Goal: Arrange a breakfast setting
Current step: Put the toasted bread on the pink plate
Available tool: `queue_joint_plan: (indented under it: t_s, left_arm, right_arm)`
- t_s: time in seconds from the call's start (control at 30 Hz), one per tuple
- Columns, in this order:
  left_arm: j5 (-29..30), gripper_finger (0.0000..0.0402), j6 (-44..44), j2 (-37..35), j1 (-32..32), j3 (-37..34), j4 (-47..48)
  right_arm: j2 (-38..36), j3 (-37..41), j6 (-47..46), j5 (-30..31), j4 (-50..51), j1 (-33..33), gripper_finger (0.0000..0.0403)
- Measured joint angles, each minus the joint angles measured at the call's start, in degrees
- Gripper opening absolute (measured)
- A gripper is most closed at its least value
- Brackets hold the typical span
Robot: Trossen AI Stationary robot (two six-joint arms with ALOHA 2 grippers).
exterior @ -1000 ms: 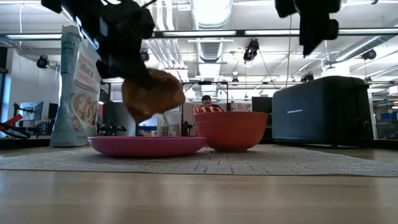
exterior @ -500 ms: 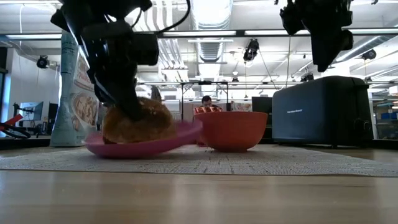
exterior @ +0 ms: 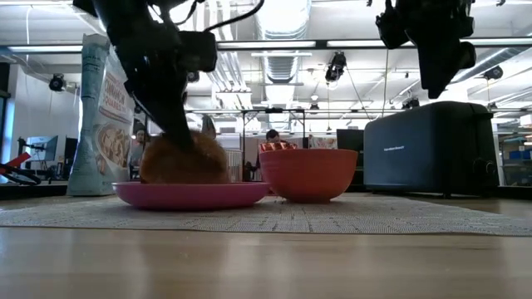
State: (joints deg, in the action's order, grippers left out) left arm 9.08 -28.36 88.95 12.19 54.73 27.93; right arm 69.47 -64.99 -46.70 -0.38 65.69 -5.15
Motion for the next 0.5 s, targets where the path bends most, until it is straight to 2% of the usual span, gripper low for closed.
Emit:
queue_joint_plan:
  t_s: [0.13,0.37,0.5]
  left_arm:
    - [6.97,0.0065,0.68,0.00,-0.09,4.29,9.23]
    - [7.57,0.0084,0.71,0.00,-0.02,4.52,11.48]
    - [19.39,0.0091,0.83,0.00,-0.20,4.49,15.91]
  right_arm:
    - [0.00,0.02,0.04,0.00,0.02,0.00,0.0157]
    - [-0.04,0.02,-1.92,-1.56,0.08,0.00,0.0157]
    - [-0.04,-0.72,-4.07,-3.33,0.74,-0.24,0.0157]
